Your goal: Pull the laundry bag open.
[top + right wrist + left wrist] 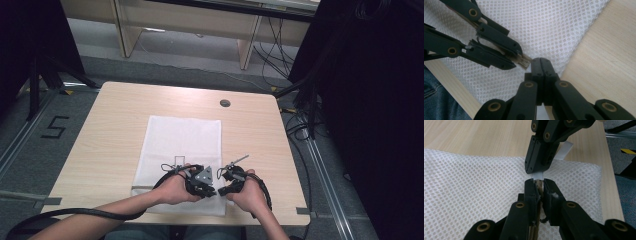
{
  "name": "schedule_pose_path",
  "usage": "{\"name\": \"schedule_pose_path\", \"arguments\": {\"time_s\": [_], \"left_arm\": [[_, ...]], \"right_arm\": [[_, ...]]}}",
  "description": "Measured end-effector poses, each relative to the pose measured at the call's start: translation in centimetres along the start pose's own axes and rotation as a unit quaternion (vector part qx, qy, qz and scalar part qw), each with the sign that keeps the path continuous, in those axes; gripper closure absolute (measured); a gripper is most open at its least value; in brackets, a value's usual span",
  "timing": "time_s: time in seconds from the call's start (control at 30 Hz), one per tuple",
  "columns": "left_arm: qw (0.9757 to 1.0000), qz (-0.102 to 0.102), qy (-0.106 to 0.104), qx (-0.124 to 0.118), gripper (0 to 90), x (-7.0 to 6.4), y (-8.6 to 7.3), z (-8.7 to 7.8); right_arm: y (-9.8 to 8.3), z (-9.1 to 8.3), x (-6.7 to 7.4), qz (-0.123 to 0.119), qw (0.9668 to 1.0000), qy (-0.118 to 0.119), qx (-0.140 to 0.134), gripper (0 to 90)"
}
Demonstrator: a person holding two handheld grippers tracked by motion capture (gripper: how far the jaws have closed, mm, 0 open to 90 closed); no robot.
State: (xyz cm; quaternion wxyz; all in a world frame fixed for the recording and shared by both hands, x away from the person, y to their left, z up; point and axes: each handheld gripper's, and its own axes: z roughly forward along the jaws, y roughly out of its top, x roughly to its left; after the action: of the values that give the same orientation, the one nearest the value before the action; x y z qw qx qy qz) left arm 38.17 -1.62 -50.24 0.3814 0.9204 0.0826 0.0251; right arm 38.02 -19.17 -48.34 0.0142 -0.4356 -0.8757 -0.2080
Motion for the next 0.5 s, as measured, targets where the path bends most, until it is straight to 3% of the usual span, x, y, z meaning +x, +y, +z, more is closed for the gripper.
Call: {"name": "schedule_pose_path", "arguments": {"time_s": [0.13, 0.3, 0.33, 0.43, 0.5], "left_arm": [[0.9999, -0.01, 0.003, 0.003, 81.6, -0.01, 0.09, -0.21], [0.9997, 0.016, 0.011, 0.011, 81.8, -0.13, 0.14, -0.31], [0.9997, 0.017, 0.01, 0.012, 81.8, -0.17, 0.14, -0.32], [0.9994, 0.026, 0.013, 0.018, 81.8, -0.13, 0.2, -0.51], [0.9997, 0.017, 0.01, 0.016, 81.8, -0.11, 0.21, -0.69]], "right_arm": [[0.01, -0.02, 0.11, -0.006, 1.0, -0.005, -0.001, 90.0], [-0.02, -0.01, 0.12, -0.007, 1.0, -0.005, -0.002, 90.0], [-0.04, -0.08, 0.24, 0.003, 1.0, -0.005, 0.002, 90.0], [0.0, -0.05, 0.32, -0.008, 0.9999, -0.011, 0.002, 90.0], [0.01, -0.07, 0.43, -0.001, 0.9999, -0.01, 0.005, 90.0]]}}
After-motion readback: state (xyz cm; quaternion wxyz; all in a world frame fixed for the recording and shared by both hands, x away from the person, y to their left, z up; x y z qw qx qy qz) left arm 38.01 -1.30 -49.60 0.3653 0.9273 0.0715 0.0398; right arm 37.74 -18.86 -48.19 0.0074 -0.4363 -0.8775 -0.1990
